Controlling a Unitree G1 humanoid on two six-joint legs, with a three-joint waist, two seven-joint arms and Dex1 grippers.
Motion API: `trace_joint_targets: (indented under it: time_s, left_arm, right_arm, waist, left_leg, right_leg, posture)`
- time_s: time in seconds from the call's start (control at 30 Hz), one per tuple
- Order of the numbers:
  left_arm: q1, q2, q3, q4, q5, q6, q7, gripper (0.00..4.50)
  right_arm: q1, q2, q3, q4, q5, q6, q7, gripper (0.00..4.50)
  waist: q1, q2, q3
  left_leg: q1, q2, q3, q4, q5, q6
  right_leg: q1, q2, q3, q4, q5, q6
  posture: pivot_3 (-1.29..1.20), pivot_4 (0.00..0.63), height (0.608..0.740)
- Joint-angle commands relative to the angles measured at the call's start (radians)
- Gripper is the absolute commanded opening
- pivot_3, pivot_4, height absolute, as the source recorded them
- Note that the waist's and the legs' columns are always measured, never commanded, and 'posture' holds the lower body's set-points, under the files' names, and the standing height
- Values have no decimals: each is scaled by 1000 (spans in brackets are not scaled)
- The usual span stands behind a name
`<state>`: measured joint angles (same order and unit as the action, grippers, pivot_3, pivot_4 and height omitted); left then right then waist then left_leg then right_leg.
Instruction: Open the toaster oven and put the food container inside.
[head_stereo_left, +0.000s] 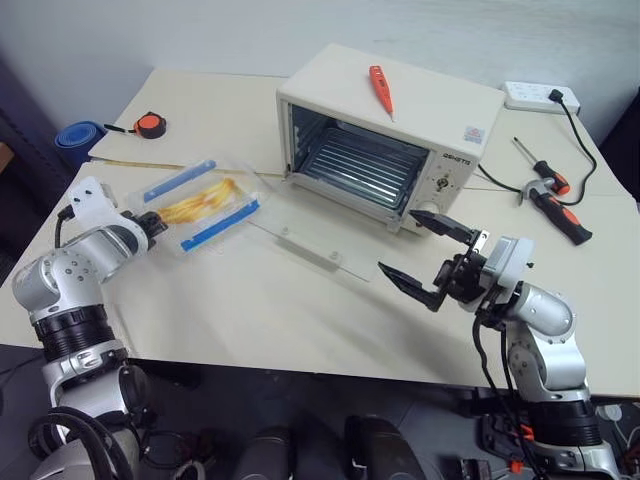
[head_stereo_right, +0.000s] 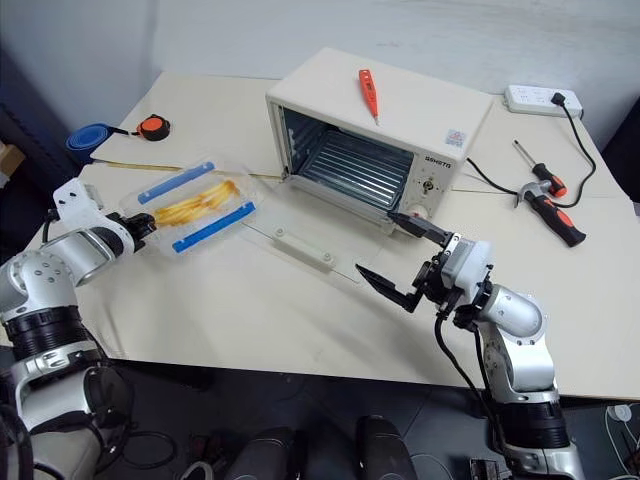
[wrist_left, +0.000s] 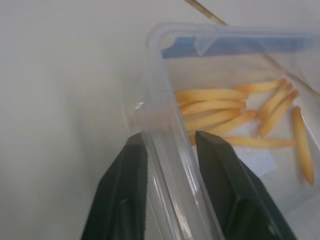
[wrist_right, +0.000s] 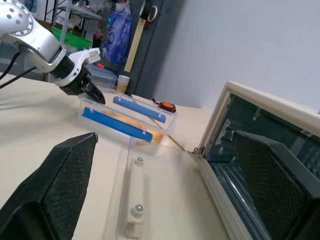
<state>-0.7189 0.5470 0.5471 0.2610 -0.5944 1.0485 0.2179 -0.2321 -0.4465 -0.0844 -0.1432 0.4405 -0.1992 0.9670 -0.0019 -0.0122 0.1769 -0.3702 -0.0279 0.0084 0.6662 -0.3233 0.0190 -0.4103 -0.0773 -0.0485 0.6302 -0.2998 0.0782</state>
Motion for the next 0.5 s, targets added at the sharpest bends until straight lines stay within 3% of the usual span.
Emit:
trace_joint_targets:
  time_s: [0.03, 0.1, 0.3, 0.5]
  left_arm:
    - [-14, 103, -33, 19, 53, -47, -99, 392]
    - [-26, 164, -86, 40, 75, -57, -188, 25]
    - [-172, 252, -251, 139, 106, -42, -445, 8]
    - [-388, 152, -432, 270, 162, -53, -627, 8]
  right_arm:
    - [17, -14, -23, -11, 4, -27, -3, 4500]
    - [31, -21, -30, -17, 7, -24, -5, 4500]
    - [66, -42, -45, -28, 12, -19, -8, 4500]
    - [104, -46, -49, -60, 2, -12, -38, 4500]
  waist:
    - [-1, 0, 0]
    - [0, 0, 0]
    - [16, 0, 0]
    - [27, 0, 0]
  left_leg:
    - [0, 0, 0, 0, 0, 0]
    - [0, 0, 0, 0, 0, 0]
    - [-2, -1, -1, 0, 0, 0]
    - [-2, -2, -2, 0, 0, 1]
  right_leg:
    - [0, 0, 0, 0, 0, 0]
    - [0, 0, 0, 1, 0, 0]
    - [0, -1, -1, -1, 0, 0]
    - [0, -1, -1, -1, 0, 0]
  posture:
    - [0, 150, 740]
    - [0, 150, 740]
    - [0, 150, 740]
    - [0, 150, 740]
